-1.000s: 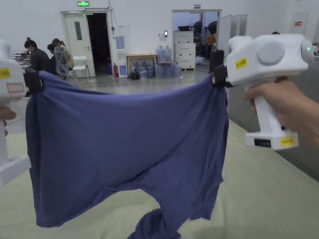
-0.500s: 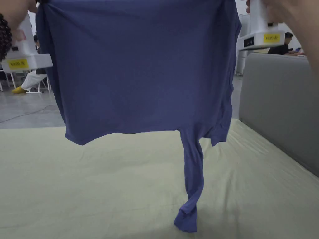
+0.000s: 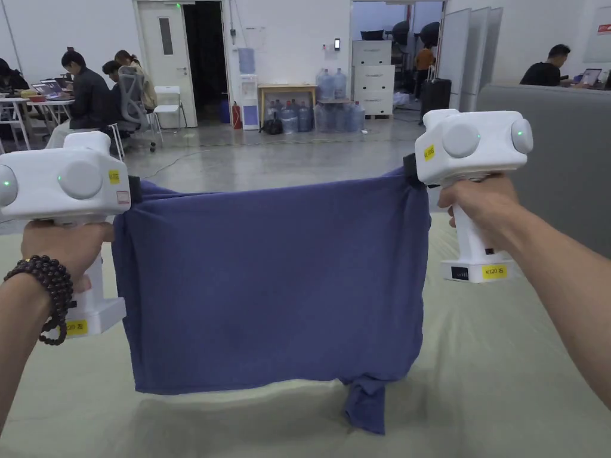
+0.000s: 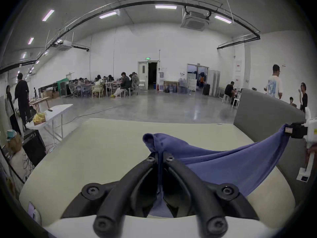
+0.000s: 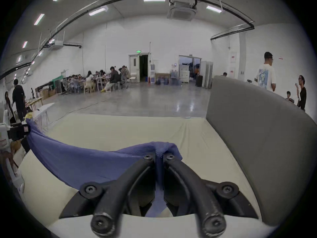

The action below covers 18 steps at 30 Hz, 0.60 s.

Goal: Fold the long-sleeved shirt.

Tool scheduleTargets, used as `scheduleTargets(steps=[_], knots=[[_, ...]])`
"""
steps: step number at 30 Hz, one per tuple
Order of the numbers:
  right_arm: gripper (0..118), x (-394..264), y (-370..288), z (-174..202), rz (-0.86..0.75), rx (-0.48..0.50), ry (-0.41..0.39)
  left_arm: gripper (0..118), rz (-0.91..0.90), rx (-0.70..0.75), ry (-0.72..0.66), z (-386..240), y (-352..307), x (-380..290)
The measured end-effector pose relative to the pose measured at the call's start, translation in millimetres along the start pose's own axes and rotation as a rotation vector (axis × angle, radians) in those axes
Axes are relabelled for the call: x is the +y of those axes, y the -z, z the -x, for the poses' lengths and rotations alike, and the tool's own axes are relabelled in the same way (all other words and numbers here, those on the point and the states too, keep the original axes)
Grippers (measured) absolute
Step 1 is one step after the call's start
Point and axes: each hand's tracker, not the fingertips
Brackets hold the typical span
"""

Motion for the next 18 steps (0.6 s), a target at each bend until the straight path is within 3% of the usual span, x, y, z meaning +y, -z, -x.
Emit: scheduleTargets(steps=[3,8,12,18], knots=[[3,-0.2,-37.5,-1.3,-0.001,0.026,0.015,0,-0.015,-0.039,-0.027,9.8,-35.9,2.0],[3,-41.1,-144.4,1.0,-0.036,0.080,-0.070,0,-0.045,-0.122,-0.030,39.1,-124.8,-24.3],[3,-115.2,-233.0,-4.3,0.024,0.126,-0.137,0,-0.017,-0.175,-0.017,59.6,-212.0,-88.4],[3,-275.2,-329.0,-5.8,0.244,0.190,-0.154,0,0.181,-0.190,0.011,70.3,-313.9,-229.0]])
